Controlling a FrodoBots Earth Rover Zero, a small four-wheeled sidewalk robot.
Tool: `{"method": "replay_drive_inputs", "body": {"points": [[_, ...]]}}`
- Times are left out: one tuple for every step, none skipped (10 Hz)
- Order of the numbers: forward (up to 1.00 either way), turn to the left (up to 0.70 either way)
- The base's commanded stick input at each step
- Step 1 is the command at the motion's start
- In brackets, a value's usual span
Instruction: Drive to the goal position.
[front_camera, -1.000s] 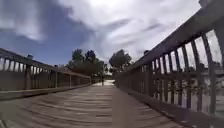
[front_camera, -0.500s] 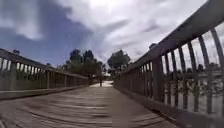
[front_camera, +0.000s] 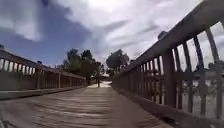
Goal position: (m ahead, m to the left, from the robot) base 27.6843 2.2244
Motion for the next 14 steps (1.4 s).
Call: {"method": "replay_drive_inputs", "body": {"points": [[0.85, 0.00], [0.85, 0.00], [0.85, 0.00], [0.85, 0.28], [0.85, 0.34], [0.85, 0.29], [0.85, 0.00], [0.85, 0.00], [0.85, 0.00], [0.85, 0.00], [0.85, 0.00], [0.85, 0.00], [0.85, 0.00], [0.85, 0.00]]}}
